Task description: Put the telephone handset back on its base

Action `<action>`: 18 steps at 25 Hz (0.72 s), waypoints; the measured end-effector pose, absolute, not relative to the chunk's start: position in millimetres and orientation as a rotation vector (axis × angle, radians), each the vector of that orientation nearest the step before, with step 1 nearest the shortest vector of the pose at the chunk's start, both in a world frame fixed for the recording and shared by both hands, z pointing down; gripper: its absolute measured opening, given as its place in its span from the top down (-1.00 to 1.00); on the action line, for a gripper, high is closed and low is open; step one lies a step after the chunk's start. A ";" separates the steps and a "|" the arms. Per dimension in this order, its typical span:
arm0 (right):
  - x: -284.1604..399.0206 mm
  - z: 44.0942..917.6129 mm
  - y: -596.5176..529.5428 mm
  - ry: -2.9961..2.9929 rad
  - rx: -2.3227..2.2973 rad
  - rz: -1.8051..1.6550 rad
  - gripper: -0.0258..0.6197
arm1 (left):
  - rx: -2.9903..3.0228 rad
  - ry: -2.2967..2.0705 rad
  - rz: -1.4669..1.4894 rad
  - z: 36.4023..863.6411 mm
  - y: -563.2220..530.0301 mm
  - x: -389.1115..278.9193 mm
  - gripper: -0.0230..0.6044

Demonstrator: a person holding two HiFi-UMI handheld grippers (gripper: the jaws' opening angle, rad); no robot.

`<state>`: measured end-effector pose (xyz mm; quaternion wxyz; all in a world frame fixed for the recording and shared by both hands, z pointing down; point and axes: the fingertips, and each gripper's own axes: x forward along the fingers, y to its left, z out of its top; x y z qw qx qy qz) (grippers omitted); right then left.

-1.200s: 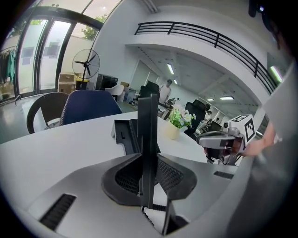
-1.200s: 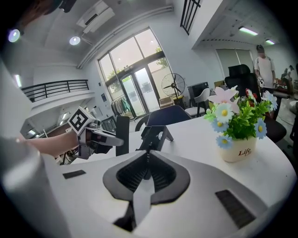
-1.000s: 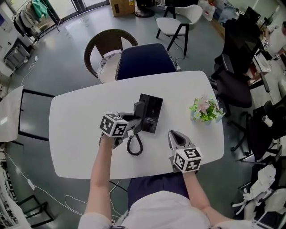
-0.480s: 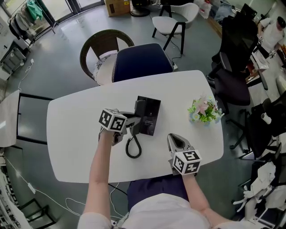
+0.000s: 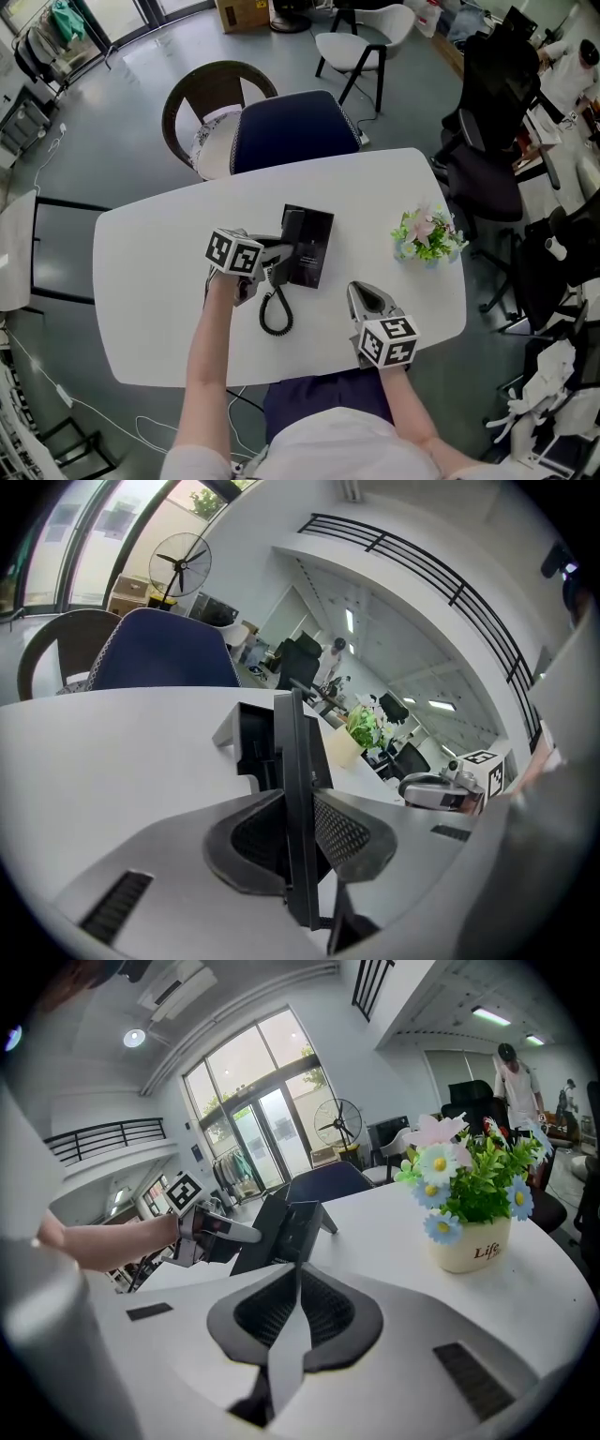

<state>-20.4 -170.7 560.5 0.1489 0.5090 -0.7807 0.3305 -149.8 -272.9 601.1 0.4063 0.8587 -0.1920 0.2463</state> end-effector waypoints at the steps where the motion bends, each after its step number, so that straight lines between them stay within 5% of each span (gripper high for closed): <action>1: -20.7 560.7 -171.6 -2.245 1.461 0.950 0.80 | 2.158 -0.494 0.607 602.1 -273.9 -151.8 0.64; 18: -21.3 568.8 -176.4 -2.219 1.433 0.959 0.80 | 2.177 -0.534 0.638 614.5 -284.7 -153.7 0.56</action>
